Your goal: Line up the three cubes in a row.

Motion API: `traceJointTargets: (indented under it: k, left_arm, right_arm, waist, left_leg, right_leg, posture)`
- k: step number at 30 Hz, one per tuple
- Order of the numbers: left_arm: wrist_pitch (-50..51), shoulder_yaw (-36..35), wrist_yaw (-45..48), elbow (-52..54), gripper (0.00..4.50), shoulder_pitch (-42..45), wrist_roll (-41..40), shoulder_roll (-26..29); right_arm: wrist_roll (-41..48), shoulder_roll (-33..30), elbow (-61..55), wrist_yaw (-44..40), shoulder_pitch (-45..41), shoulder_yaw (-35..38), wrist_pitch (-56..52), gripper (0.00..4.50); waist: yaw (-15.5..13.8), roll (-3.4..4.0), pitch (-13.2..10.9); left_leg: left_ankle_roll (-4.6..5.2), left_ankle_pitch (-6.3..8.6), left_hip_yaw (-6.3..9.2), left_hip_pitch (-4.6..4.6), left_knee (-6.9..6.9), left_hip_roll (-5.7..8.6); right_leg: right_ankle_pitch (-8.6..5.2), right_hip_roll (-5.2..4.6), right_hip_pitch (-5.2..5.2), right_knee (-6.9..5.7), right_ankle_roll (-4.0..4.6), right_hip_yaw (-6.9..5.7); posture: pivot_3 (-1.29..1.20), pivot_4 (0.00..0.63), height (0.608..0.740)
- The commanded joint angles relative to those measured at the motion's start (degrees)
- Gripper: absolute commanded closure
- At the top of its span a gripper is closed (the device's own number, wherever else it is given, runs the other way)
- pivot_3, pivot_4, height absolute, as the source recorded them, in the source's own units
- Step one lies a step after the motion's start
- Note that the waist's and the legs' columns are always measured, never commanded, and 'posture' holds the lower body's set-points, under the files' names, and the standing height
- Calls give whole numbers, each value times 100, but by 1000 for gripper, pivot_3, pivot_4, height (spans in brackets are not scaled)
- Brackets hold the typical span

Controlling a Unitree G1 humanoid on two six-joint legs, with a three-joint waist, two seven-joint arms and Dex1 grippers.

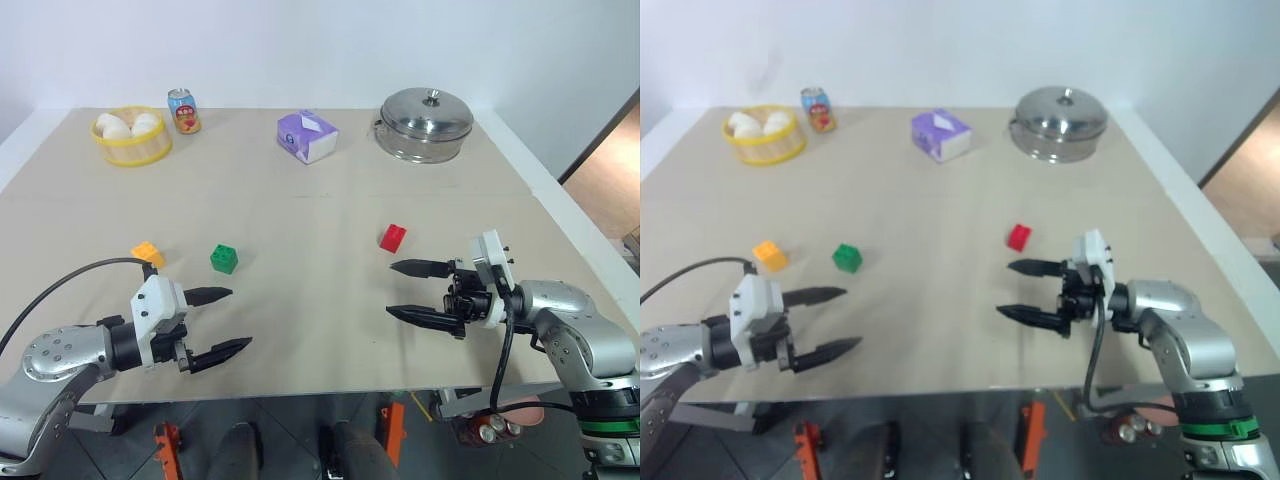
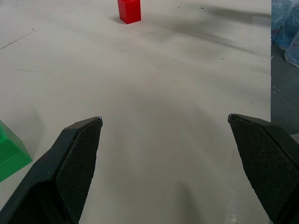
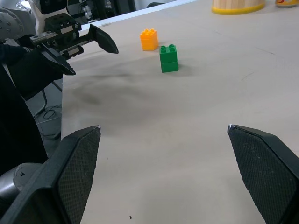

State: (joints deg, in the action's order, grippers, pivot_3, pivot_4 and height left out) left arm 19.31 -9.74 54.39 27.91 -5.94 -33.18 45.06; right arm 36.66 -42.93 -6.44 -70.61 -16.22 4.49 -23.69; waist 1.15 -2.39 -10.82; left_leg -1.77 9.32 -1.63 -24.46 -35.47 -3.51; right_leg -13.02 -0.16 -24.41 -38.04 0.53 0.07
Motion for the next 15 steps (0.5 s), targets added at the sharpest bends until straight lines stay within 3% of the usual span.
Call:
traceJointTargets:
  k: [1,15]
  left_arm:
    - [44,-130,65,236,37,-36,-83,94]
    - [100,-151,351,377,37,-210,-314,112]
  right_arm:
    - [22,-97,-158,-107,-29,46,-34,0]
    - [-143,-264,-262,-380,186,-100,-82,0]
  waist:
    - [0,0,0]
    - [0,1,0]
  left_leg:
    - [0,0,0,0,0,0]
    - [-3,2,1,1,-1,-1]
  right_leg:
    - [0,0,0,0,0,0]
    - [-1,-2,0,0,2,0]
  posture:
    - [0,150,740]
    - [0,150,740]
